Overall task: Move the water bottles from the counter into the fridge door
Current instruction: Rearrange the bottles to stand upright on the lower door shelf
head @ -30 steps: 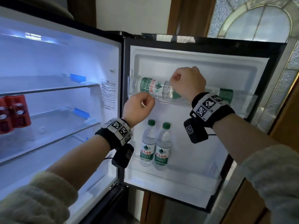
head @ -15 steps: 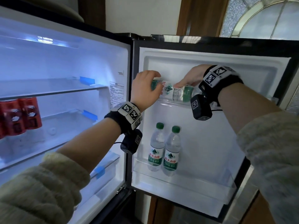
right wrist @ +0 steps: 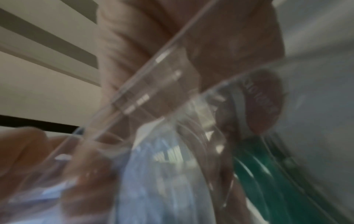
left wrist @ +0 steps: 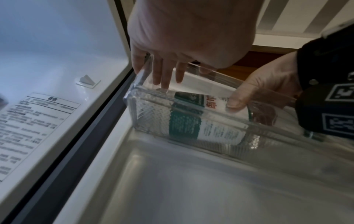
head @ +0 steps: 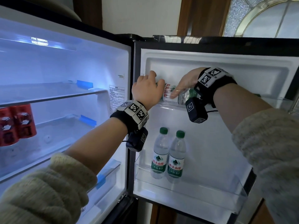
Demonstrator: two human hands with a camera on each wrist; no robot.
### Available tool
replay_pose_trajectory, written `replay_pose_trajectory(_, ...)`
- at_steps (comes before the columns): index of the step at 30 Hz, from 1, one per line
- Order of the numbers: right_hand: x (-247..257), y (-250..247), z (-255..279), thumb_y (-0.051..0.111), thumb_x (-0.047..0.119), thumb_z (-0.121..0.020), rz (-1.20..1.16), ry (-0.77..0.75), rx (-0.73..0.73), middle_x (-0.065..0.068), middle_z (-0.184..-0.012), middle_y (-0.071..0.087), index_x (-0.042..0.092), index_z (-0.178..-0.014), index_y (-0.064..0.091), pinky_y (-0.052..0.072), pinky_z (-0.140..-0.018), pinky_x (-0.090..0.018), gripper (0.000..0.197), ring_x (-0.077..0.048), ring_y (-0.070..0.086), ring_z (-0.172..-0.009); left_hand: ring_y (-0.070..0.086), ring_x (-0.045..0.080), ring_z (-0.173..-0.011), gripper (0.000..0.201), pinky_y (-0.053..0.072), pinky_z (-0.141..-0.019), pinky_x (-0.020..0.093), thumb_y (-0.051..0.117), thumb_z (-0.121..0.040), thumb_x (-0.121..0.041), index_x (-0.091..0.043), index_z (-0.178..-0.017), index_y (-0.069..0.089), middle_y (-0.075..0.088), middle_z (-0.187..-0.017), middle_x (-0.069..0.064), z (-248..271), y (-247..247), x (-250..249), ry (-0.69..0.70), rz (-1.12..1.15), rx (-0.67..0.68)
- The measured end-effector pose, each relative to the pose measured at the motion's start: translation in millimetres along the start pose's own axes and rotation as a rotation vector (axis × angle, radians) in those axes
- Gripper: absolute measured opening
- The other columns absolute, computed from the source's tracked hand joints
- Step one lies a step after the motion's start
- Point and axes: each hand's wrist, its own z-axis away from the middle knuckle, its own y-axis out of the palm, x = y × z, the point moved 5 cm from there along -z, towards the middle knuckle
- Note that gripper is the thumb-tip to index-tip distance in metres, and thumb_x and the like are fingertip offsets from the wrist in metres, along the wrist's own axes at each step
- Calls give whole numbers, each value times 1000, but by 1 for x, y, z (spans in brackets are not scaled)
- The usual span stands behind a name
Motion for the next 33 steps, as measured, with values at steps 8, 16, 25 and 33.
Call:
replay_pose_trajectory(8, 14, -2, 35, 86, 39, -61, 27, -9, -180, -12, -108, 69, 4, -104, 70, 48, -79, -32, 58, -25, 62, -92, 53, 30, -105, 53, 41, -84, 40, 24, -83, -39, -8, -121, 46, 64, -108, 12, 1, 0, -2, 2, 2, -7)
replay_pose_trajectory(16, 22, -24, 71, 85, 21, -58, 290, -37, -596, 3, -95, 59, 25, -111, 61, 36, -89, -40, 59, -24, 55, -91, 48, 27, -117, 51, 36, -92, 41, 35, -91, -42, -13, -132, 43, 58, -128, 8, 1, 0, -1, -18, 45, 13)
replay_pose_trajectory(25, 48, -38, 116, 70, 14, -68, 581, -274, -1027, 1, -105, 67, 24, -105, 63, 10, -107, -69, 39, -28, 53, -114, 51, 23, -124, 69, 37, -108, 43, 65, -69, -39, -14, -131, 52, 56, -133, 3, -1, -25, -31, 280, 26, -291)
replay_pose_trajectory(33, 69, -28, 149, 66, 20, -70, 631, -424, -1162, 6, -111, 65, 26, -108, 63, 2, -108, -72, 39, -25, 49, -119, 63, 29, -97, 61, 44, -82, 40, 69, -67, -41, -16, -122, 58, 68, -107, 2, -5, -46, -44, 229, -27, -322)
